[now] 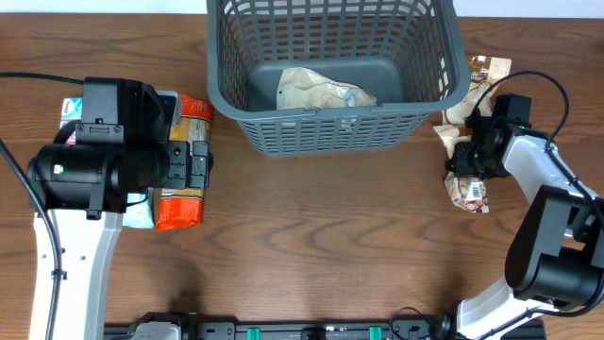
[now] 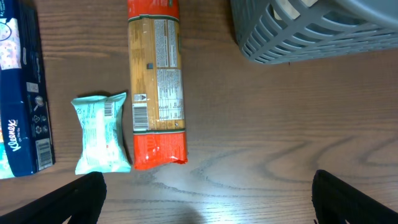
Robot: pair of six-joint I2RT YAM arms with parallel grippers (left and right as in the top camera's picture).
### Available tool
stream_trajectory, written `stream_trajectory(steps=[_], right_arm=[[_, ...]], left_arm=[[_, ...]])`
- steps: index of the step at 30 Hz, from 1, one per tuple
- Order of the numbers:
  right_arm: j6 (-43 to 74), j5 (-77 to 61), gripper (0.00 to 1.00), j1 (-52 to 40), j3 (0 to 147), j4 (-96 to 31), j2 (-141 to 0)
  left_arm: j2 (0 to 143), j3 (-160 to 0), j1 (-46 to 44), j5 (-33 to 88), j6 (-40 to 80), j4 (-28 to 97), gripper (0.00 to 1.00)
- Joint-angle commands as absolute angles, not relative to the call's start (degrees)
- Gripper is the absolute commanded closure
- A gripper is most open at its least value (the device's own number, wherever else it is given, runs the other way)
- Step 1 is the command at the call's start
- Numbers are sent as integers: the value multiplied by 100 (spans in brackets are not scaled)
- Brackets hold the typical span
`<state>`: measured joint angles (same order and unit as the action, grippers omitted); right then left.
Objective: Pack container
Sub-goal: 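Grasp the brown-labelled Pantree pouch with the right gripper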
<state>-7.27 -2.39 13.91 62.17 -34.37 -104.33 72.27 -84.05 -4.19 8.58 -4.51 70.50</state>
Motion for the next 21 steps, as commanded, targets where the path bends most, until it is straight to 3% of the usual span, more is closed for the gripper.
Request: stream_trajectory(steps=[1,7,21], right_arm=[[-191,-298,99,1358,5922,-3444,-10875],[454,-281,99,1476,5922,-3380,-10842],[493,-281,99,1568,5922,-3428,-10114]], left_arm=[[7234,-8462,-395,788,-493,7070,1],[7234,-8462,-395,788,-493,7137,1],[7234,-8462,-392,788,-493,7199,1]])
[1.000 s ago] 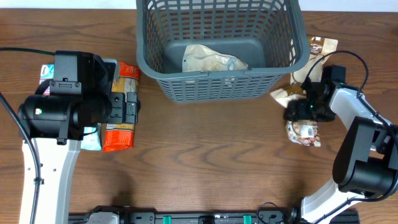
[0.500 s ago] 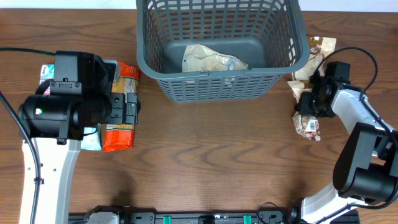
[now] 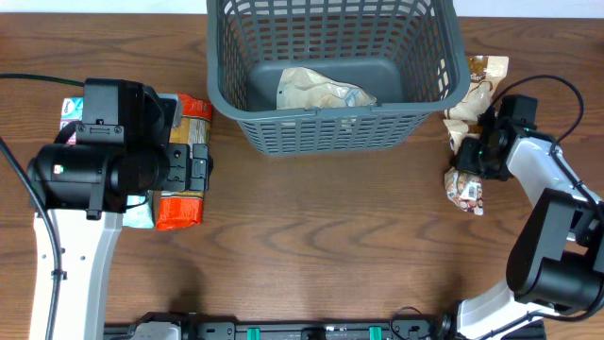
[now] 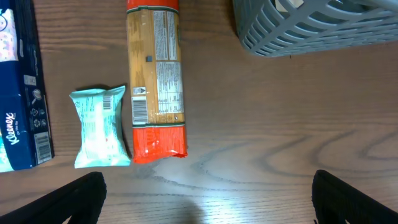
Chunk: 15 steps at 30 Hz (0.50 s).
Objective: Pack container
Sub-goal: 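Grasp the brown-labelled Pantree pouch with the right gripper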
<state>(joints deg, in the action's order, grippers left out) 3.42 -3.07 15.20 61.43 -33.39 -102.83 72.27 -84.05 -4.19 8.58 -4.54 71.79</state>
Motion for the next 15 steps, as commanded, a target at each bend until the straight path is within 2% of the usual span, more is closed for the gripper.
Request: stream_trajectory(steps=[1,9,15], right_arm=[[491,-281,99,1573,5922,-3448,-10007],[639,-75,99,1573,5922,-3555,-8799],[683,130,98,1573,5922,-3677,-8429]], left_arm=[[7234,-8462,-395,788,-493,7199,1],[7234,-8462,-392,788,-493,7194,1],[7234,-8462,-395,788,-493,7196,1]])
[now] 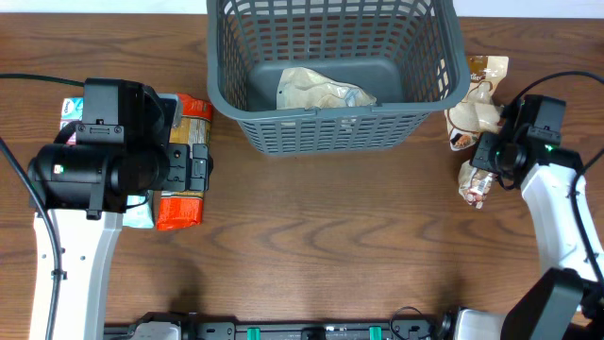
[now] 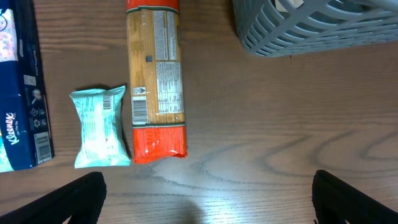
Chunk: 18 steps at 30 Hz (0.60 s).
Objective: Pack container
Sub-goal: 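Grasp the brown-labelled Pantree pouch with the right gripper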
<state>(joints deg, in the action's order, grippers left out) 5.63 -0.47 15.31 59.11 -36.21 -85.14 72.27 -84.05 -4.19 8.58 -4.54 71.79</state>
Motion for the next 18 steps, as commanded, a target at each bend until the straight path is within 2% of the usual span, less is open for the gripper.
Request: stream_trajectory(steps=[1,18], right_arm=[[683,128,99,1573,5922,-3710,-8418],[576,165,99,1568,5922,-3951,-8399]], left_arm=[[7234,-8462,-395,788,-493,7196,1],[7234,-8462,-395,790,-491,7210,1]])
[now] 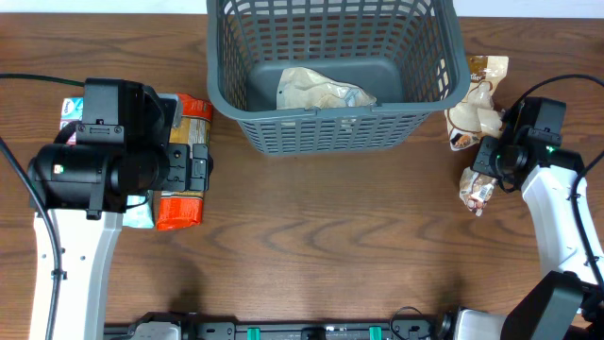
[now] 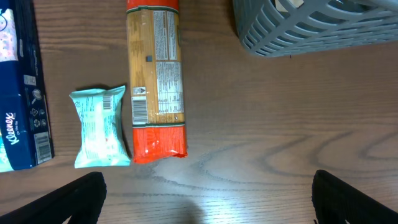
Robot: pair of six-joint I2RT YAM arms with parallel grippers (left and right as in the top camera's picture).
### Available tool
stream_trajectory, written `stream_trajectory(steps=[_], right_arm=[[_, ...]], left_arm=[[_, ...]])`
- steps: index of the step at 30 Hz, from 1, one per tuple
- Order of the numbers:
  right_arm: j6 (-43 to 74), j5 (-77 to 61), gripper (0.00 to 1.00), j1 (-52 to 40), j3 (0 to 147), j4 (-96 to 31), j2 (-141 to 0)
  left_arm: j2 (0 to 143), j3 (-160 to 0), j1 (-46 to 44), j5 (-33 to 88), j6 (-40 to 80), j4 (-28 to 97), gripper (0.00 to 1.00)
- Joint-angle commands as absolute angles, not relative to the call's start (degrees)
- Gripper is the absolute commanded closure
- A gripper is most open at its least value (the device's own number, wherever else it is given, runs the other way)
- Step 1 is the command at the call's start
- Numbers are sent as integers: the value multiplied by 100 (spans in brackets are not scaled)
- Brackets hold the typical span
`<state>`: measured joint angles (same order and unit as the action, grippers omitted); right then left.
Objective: Pack container
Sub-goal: 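Grasp the brown-labelled Pantree pouch with the right gripper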
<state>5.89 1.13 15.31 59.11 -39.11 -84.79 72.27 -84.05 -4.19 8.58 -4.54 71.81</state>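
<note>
The grey basket point(image 1: 332, 76) stands at the back centre with a beige bag point(image 1: 321, 90) lying in it. At the right, my right gripper point(image 1: 487, 166) is shut on the top of a small brown and white snack packet point(image 1: 475, 189), which hangs tilted beside the basket's right corner. My left gripper point(image 2: 208, 199) is open over bare wood, its fingers point(image 2: 81, 199) spread wide. Ahead of it lie an orange pasta pack point(image 2: 155, 81), a teal packet point(image 2: 101, 137) and a blue Kleenex pack point(image 2: 22, 93).
Another brown and white bag point(image 1: 477, 94) lies against the basket's right side, just behind the right gripper. The left arm's body point(image 1: 104, 151) covers most of the left-hand items in the overhead view. Cables run along the left and right edges.
The right gripper and the snack packet have barely shifted, the packet now a touch lower in the overhead view. The left arm and its items are unchanged.
The right gripper was down on the small packet lying on the table by the basket's right corner. Then it sat slightly further back on it. Afterwards the arm had swung out to the right with the packet tilted in its grip, where it still hangs. The left arm stayed put.
</note>
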Motion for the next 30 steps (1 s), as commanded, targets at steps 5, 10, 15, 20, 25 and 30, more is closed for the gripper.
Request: stream_trajectory(steps=[5,10,15,20,25,30], right_arm=[[532,150,99,1568,5922,-4005,-8399],[578,143,98,1568,5929,-3815,-8359],[576,-1,98,1568,6073,-3489,-8093],[576,-3,99,1568,6429,-3448,-7747],[576,-1,99,1568,6766,-3511,-7476],[635,180,99,1573,7181,-3557,-7325]], left_arm=[[7234,-8462,-395,790,-491,7205,1],[7234,-8462,-395,790,-493,7201,1],[7234,-8462,-395,790,-491,7203,1],[7234,-8462,-395,790,-491,7203,1],[7234,-8462,-395,790,-491,7203,1],[7234,-8462,-395,790,-493,7205,1]])
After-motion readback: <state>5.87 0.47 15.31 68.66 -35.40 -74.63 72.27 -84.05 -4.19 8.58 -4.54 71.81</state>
